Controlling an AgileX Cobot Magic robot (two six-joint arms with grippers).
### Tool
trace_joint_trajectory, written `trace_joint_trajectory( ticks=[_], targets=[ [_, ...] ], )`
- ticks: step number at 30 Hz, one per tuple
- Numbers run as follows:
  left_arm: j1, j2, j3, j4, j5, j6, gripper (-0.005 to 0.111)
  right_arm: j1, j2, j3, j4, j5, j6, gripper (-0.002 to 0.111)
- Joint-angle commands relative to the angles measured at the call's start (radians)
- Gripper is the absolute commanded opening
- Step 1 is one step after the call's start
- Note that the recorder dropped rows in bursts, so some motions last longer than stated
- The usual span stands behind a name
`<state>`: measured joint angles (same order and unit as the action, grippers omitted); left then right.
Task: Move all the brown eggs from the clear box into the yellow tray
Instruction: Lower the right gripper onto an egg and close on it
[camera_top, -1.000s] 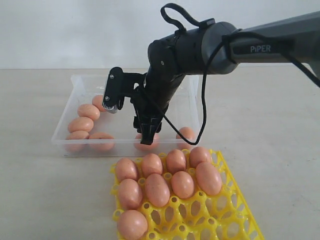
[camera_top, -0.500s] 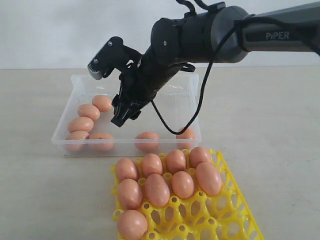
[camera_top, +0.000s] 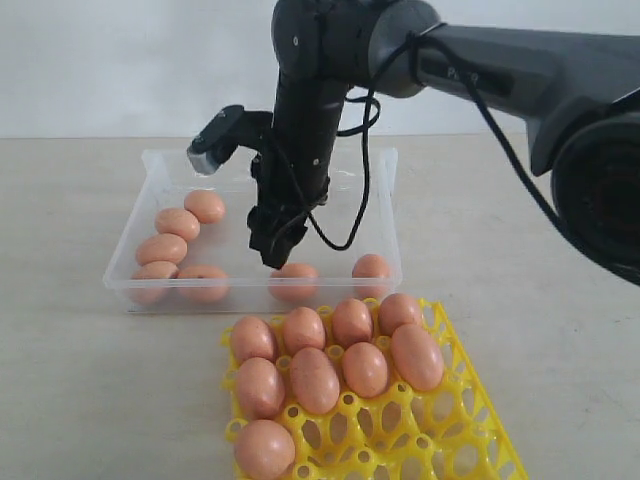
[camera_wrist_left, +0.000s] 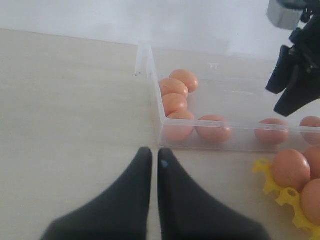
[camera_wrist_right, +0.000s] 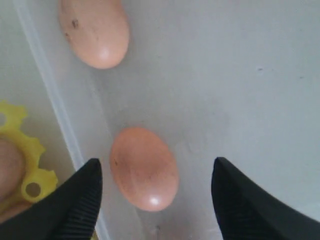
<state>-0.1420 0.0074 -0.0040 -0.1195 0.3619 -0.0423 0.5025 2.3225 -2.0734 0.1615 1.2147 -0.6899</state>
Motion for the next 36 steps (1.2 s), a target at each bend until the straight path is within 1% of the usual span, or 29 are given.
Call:
trace_joint_trajectory(
  ticks=[1, 12, 18, 28, 29, 30, 32, 36],
  targets=[
    [-0.002, 0.004, 0.004, 0.004, -0.007, 0.004, 0.004, -0.004, 0.063, -0.009, 0.009, 0.006, -0.053, 0.055],
    [-0.002, 0.004, 0.004, 0.004, -0.007, 0.004, 0.004, -0.004, 0.090, -0.009, 0.006, 0.006, -0.098, 0.055],
    [-0.002, 0.004, 0.004, 0.004, -0.007, 0.004, 0.004, -0.004, 0.096, -0.009, 0.002, -0.046, -0.096, 0.055],
    [-0.002, 0.004, 0.004, 0.004, -0.007, 0.004, 0.004, -0.004, 0.128, -0.009, -0.025, -0.096, 0.012, 0.054],
    [-0.002, 0.004, 0.004, 0.004, -0.007, 0.004, 0.004, -0.004, 0.128, -0.009, -0.025, -0.093, 0.014, 0.052],
    [-0.002, 0.004, 0.004, 0.004, -0.007, 0.004, 0.004, -0.004, 0.129, -0.009, -0.025, -0.089, 0.017, 0.048],
    [-0.002, 0.004, 0.004, 0.004, -0.007, 0.004, 0.004, -0.004, 0.129, -0.009, -0.027, -0.087, 0.024, 0.036],
    [-0.002, 0.004, 0.004, 0.004, -0.007, 0.004, 0.004, -0.004, 0.129, -0.009, -0.037, -0.087, 0.030, 0.008]
  ],
)
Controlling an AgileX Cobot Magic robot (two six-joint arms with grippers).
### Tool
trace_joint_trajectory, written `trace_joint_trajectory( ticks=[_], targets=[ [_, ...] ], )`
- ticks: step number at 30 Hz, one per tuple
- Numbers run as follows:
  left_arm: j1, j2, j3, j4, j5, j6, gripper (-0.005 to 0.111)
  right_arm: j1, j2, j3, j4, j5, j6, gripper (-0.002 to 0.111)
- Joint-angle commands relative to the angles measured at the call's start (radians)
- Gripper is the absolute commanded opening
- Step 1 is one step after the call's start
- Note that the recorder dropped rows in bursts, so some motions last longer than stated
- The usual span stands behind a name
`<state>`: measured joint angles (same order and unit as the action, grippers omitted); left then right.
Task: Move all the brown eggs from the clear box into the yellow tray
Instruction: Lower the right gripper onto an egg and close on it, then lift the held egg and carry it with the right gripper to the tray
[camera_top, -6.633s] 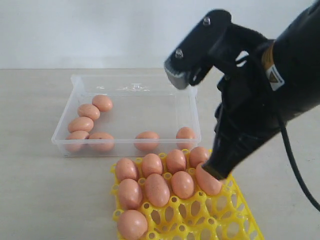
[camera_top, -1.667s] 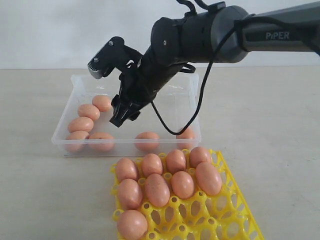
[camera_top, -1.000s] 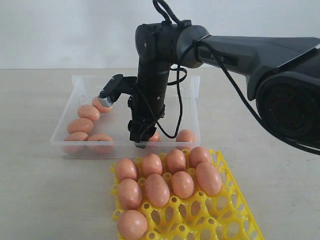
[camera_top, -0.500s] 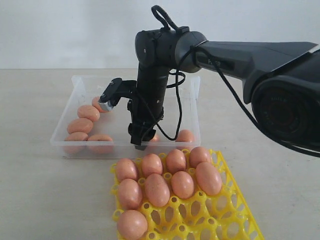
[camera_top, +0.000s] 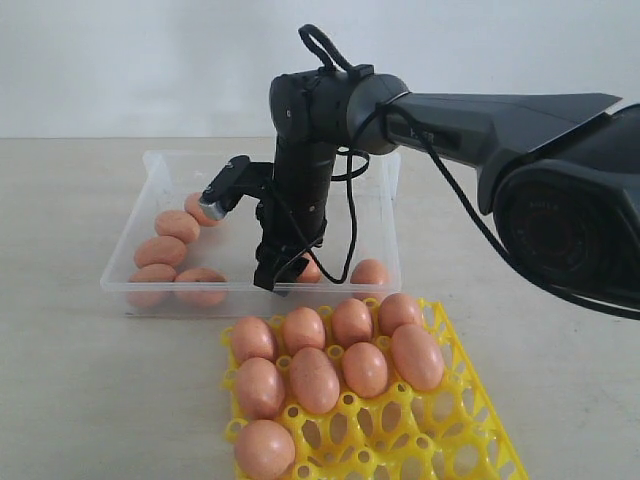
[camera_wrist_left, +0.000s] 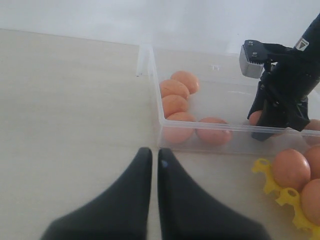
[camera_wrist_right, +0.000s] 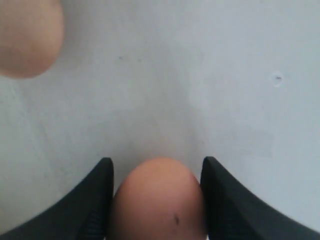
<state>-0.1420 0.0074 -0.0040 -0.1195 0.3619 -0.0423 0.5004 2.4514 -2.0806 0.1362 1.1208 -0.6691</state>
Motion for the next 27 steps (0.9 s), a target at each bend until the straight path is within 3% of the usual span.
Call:
trace_joint_trajectory(
  ticks=[1, 8, 27],
  targets=[
    [-0.002, 0.004, 0.004, 0.004, -0.007, 0.004, 0.004, -0.002, 0.000, -0.002, -0.012, 0.007, 0.009, 0.001],
    [-0.002, 0.004, 0.004, 0.004, -0.007, 0.004, 0.004, -0.002, 0.000, -0.002, -0.012, 0.003, 0.049, 0.000],
    [-0.002, 0.004, 0.004, 0.004, -0.007, 0.004, 0.004, -0.002, -0.170, 0.009, -0.013, -0.011, 0.445, 0.000]
  ],
)
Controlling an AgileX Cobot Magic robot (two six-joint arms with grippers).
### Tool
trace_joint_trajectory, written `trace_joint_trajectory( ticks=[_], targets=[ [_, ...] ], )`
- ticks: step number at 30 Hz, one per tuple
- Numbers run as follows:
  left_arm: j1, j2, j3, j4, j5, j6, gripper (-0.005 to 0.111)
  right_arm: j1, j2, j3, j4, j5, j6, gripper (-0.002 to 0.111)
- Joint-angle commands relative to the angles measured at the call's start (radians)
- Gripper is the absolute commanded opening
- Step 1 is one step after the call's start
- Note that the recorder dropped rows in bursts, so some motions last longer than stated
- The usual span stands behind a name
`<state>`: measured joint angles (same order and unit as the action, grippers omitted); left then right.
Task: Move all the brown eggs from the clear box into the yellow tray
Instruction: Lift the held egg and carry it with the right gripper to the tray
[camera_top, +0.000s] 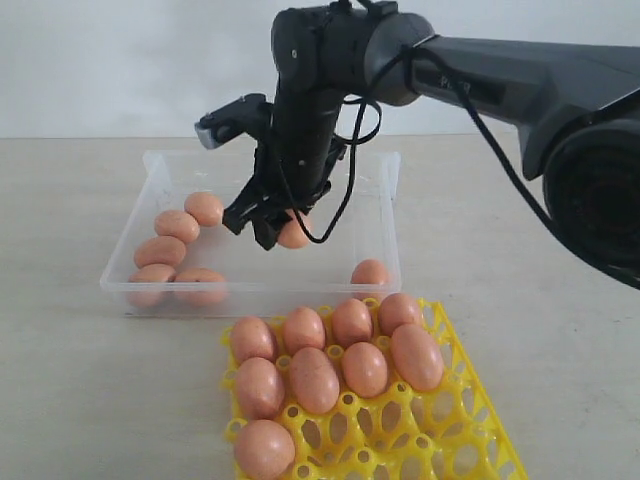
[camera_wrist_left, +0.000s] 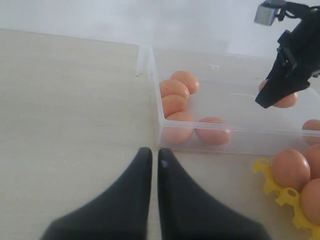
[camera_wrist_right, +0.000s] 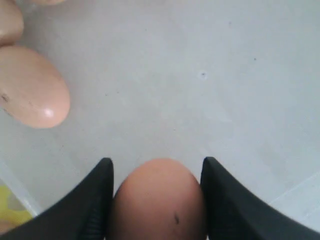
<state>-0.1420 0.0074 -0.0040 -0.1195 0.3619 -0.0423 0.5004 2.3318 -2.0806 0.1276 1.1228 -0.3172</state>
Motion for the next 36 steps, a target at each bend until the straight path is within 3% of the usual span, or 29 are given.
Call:
trace_joint_trajectory(
  ticks=[1, 6, 17, 27, 36],
  targets=[
    [-0.002, 0.004, 0.004, 0.004, -0.007, 0.004, 0.004, -0.002, -0.068, 0.024, -0.004, -0.034, 0.123, 0.000],
    [-0.002, 0.004, 0.004, 0.004, -0.007, 0.004, 0.004, -0.002, -0.175, 0.143, -0.004, -0.191, 0.228, 0.000],
    [-0.002, 0.004, 0.004, 0.004, -0.007, 0.004, 0.004, 0.069, -0.647, 0.649, -0.169, -0.755, 0.292, 0.000],
    [-0.002, 0.004, 0.004, 0.004, -0.007, 0.004, 0.004, 0.067, -0.949, 0.865, -0.283, -0.902, 0.286, 0.000],
    [-0.002, 0.004, 0.004, 0.004, -0.007, 0.004, 0.004, 0.067, -1.188, 1.145, -0.128, -1.146, 0.317, 0.000]
  ],
)
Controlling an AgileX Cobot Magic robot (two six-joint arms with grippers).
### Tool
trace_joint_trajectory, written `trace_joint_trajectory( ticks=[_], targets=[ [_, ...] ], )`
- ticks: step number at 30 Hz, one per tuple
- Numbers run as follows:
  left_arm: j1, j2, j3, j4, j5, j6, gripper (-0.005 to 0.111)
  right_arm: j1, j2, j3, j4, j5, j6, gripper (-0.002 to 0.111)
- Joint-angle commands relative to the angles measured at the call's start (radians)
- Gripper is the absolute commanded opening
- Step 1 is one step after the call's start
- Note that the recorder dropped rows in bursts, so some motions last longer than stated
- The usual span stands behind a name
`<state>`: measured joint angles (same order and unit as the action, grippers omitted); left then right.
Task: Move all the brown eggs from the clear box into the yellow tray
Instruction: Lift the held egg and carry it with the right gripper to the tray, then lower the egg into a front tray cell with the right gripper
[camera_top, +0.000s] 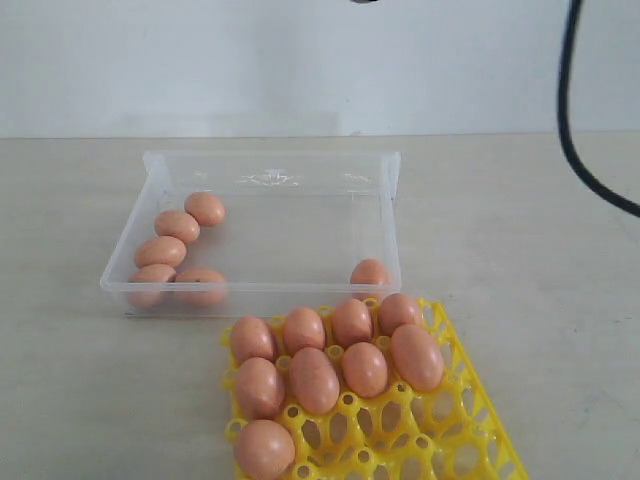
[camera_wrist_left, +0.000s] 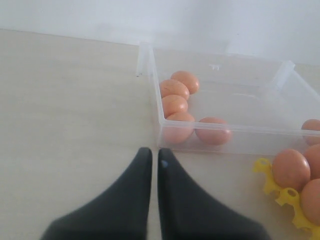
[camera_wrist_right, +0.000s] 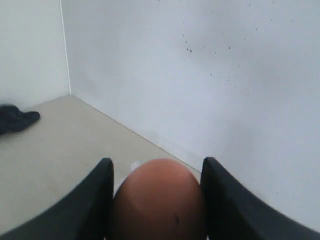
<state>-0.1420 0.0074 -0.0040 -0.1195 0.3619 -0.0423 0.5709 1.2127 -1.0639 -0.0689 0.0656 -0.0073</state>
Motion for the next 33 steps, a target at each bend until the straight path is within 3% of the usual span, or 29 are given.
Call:
trace_joint_trajectory(
  ticks=[1, 8, 15, 23, 33],
  targets=[
    [-0.002, 0.004, 0.004, 0.004, -0.007, 0.004, 0.004, -0.003, -0.084, 0.173, 0.086, -0.111, 0.007, 0.000],
    [-0.002, 0.004, 0.004, 0.004, -0.007, 0.004, 0.004, -0.003, -0.122, 0.513, 0.120, -0.439, 0.169, 0.000],
    [-0.002, 0.004, 0.004, 0.004, -0.007, 0.004, 0.004, -0.003, -0.122, 0.720, 0.094, -0.508, 0.263, 0.000],
    [-0.002, 0.004, 0.004, 0.004, -0.007, 0.004, 0.004, -0.003, -0.122, 0.832, -0.156, -0.500, 0.371, 0.000],
    [-0.002, 0.004, 0.004, 0.004, -0.007, 0.004, 0.004, -0.003, -0.122, 0.842, -0.478, -0.512, 0.399, 0.000]
  ],
)
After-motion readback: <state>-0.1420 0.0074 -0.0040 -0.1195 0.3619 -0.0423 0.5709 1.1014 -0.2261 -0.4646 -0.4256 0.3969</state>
